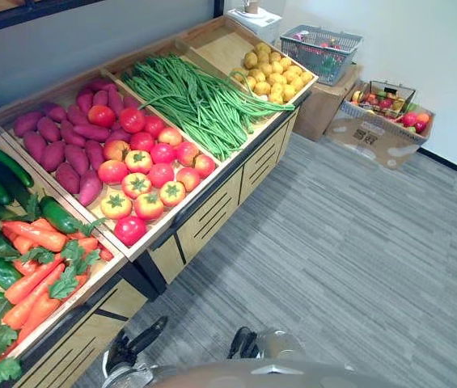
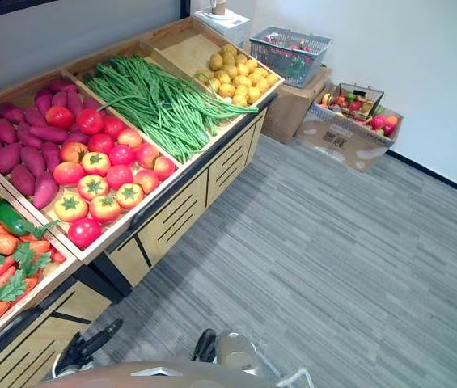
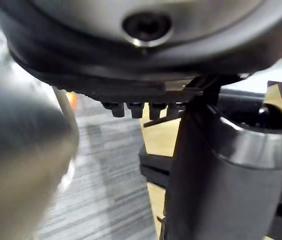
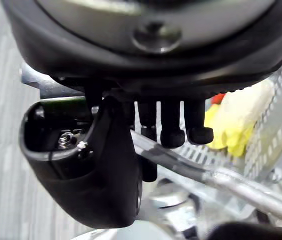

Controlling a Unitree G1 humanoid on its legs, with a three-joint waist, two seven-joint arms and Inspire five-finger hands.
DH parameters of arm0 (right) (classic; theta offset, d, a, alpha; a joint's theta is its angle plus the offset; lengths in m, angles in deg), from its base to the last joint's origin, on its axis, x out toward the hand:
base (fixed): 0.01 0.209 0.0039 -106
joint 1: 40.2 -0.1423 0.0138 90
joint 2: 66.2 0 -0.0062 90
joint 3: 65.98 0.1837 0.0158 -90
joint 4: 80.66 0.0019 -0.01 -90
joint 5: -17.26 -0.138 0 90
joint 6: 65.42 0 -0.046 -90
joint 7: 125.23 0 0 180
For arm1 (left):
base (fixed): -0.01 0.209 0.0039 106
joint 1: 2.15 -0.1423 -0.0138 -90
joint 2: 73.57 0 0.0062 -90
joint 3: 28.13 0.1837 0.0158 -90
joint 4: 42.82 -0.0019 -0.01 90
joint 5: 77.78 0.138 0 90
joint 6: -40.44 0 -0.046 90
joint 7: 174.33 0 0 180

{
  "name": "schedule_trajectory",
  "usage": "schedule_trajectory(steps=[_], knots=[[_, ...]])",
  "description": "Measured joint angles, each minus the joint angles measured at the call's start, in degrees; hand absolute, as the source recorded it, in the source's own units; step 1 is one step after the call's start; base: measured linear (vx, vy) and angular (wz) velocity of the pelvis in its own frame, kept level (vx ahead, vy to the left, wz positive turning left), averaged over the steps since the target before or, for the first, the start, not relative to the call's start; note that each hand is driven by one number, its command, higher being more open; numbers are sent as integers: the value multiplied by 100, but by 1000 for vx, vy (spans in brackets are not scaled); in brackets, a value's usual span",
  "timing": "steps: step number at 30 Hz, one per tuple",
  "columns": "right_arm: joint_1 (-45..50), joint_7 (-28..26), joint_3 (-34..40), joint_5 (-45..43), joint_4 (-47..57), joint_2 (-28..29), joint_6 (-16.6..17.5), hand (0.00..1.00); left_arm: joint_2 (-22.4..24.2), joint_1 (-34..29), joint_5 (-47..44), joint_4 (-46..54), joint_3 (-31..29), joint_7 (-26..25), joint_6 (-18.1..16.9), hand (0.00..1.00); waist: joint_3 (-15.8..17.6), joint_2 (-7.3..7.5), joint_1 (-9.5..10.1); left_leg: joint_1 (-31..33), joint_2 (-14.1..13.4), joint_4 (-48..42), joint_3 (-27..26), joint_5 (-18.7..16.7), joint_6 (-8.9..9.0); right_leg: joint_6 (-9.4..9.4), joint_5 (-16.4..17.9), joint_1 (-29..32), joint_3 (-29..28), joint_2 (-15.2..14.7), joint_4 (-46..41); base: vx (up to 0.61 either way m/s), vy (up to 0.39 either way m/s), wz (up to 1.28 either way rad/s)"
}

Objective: Pick vegetable in the basket

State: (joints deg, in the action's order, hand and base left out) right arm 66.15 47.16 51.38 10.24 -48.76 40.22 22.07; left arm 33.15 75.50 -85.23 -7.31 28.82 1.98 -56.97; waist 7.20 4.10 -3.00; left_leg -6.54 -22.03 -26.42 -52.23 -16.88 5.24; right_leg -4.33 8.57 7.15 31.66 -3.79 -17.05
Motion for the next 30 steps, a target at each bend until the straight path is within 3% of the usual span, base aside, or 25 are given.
schedule_trajectory(steps=[1,4,7,11,16,19,20,21,22,23,26,30], knots=[[10,-8,-60,-3,34,-35,40,0,26,-65,-4,-30,-68,-21,18,100,-47,8,-24,-55,4,118,-68,76,108,28,-71,-61,4,79,196,39,-7,-44],[71,-28,-84,-7,232,-68,224,0,52,-98,-161,-83,-239,-83,22,100,-37,66,-98,-85,261,683,-90,454,133,20,-397,-252,124,168,787,44,36,14],[66,28,-79,-2,261,-124,303,0,74,-29,-164,-114,-167,-104,22,100,89,-17,-87,-227,366,873,-139,649,132,19,-585,-546,172,229,1189,4,79,13],[66,63,51,-12,267,-134,461,0,112,72,-139,-113,161,-76,11,100,179,-183,-117,-398,383,845,-338,779,96,123,-704,-890,110,296,1628,-21,96,2],[-113,183,426,-23,37,-17,493,0,130,202,-127,-110,301,3,6,100,206,-225,-193,-589,421,770,-646,972,71,111,-889,-1139,-134,375,2063,-4,80,-21],[-110,187,448,-23,-4,-21,483,0,154,281,-115,-123,293,7,6,100,240,-255,-212,-679,236,391,-666,973,63,110,-892,-1191,-356,476,2150,-3,57,-43],[-167,180,400,-23,-43,-17,483,0,151,302,-118,-106,301,2,-5,100,276,-281,-196,-561,25,-190,-301,983,46,68,-865,-1203,-589,548,2104,47,21,-85],[-214,176,334,-23,-60,-35,483,0,150,293,-172,-94,306,-8,-76,100,308,-222,-183,-182,-81,-731,651,837,-116,-26,-820,-1172,-894,605,1989,60,36,-99],[-267,175,334,-23,-85,-74,483,0,140,293,-184,-70,373,-14,-140,100,324,-241,-165,-63,82,-725,1228,613,-82,-51,-814,-1156,-1067,602,1936,76,42,-135],[-418,180,333,-23,-202,-188,469,0,143,294,-362,-53,421,-2,-141,100,400,-244,-96,74,487,-646,2216,249,-88,-99,-779,-1164,-1464,591,1830,25,53,-131],[-492,196,232,-24,-241,-379,459,0,112,242,-551,-57,607,-49,-176,100,427,-323,0,378,1237,-288,3815,-90,-30,-87,-707,-1227,-2244,579,1603,19,125,-156],[-448,199,119,-30,-187,-470,452,0,116,170,-603,-54,623,-44,-261,100,436,-371,60,648,1535,551,5021,-43,7,84,-515,-1188,-2900,567,1209,4,167,-105]])
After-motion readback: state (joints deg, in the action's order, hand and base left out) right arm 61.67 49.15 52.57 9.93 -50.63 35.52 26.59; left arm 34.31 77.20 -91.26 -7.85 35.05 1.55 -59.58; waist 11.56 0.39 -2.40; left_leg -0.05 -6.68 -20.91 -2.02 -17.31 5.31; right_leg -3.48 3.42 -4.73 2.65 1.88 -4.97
